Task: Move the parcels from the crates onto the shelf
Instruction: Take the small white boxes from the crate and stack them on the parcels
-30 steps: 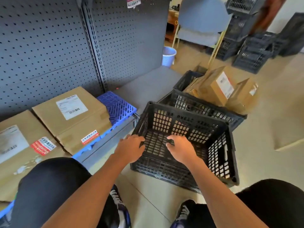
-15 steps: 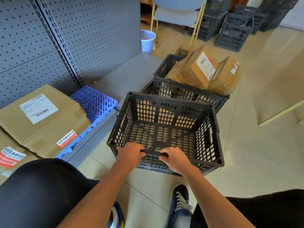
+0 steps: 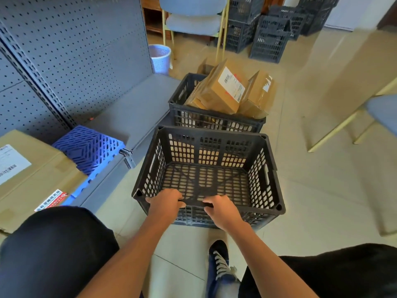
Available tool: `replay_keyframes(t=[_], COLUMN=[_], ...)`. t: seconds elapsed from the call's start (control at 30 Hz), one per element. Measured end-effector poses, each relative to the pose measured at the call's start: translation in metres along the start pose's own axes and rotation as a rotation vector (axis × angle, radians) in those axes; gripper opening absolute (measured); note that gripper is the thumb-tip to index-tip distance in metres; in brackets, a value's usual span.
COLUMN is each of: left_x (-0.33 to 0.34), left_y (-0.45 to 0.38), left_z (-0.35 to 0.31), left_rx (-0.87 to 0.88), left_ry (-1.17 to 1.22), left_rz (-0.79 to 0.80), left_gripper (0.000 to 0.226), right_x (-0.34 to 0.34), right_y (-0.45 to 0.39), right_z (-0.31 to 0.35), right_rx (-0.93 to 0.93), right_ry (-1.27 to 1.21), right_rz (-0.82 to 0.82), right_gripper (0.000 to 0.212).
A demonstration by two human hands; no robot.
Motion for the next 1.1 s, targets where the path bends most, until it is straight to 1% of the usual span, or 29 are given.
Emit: replay_keyframes(t=[0.13, 0.2, 0.27, 0.4, 0.47, 0.53, 0.63, 0.7, 0.77, 0.83, 0.9, 0.97, 1.03, 1.1], left_x=[-0.001, -0.002, -0.003, -0.005, -0.006, -0.005, -0.006, -0.015, -0.027, -0.033, -0.030, -0.020, -0.011, -0.005], left_y=[-0.002, -0.004, -0.003, 0.006, 0.013, 0.020, 0.026, 0.026, 0.023, 0.014, 0.002, -0.007, -0.011, -0.013], left_z=[-0.044, -0.063, -0.085, -0.134, -0.158, -0.179, -0.197, -0.201, -0.196, -0.182, -0.163, -0.152, -0.153, -0.158], left_rx=[0.098, 0.101, 0.119, 0.228, 0.315, 0.418, 0.536, 0.577, 0.565, 0.496, 0.406, 0.340, 0.320, 0.323], left_ry=[-0.061, -0.056, -0.067, -0.086, -0.119, -0.125, 0.018, 0.096, 0.106, 0.078, 0.047, 0.053, 0.152, 0.232], left_rz=[0.011, -0.023, -0.063, -0.137, -0.158, -0.166, -0.174, -0.229, -0.323, -0.355, -0.314, -0.228, -0.132, -0.103], left_gripper=[0.014, 0.009, 0.012, 0.012, 0.011, 0.017, 0.037, 0.043, 0.043, 0.045, 0.052, 0.058, 0.059, 0.059], right_x=[-0.022, -0.035, -0.047, -0.074, -0.088, -0.100, -0.113, -0.121, -0.127, -0.130, -0.126, -0.117, -0.106, -0.099], right_y=[0.012, 0.021, 0.030, 0.050, 0.060, 0.070, 0.080, 0.083, 0.082, 0.076, 0.068, 0.059, 0.053, 0.050], right_z=[-0.028, -0.043, -0.059, -0.092, -0.109, -0.127, -0.148, -0.155, -0.152, -0.140, -0.126, -0.117, -0.116, -0.119], right_rx=[0.045, 0.075, 0.109, 0.167, 0.199, 0.234, 0.310, 0.334, 0.310, 0.245, 0.169, 0.136, 0.143, 0.158], right_ry=[-0.013, -0.023, -0.029, -0.036, -0.034, -0.039, -0.021, 0.023, 0.036, 0.002, -0.044, -0.072, -0.071, -0.038], right_rz=[-0.025, -0.040, -0.059, -0.096, -0.119, -0.146, -0.196, -0.224, -0.268, -0.311, -0.315, -0.276, -0.233, -0.211], right_gripper=[0.032, 0.029, 0.025, 0.023, 0.023, 0.023, 0.023, 0.020, 0.023, 0.029, 0.033, 0.035, 0.033, 0.026])
Point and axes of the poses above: each hand's wrist, its own y-axis away from the middle knuckle, its own x-axis out of the palm, z = x × y, the point moved 7 cm from there along -y, towards the middle knuckle, and after that the axes turned 14 degrees about -y, right-handed, at the moved point
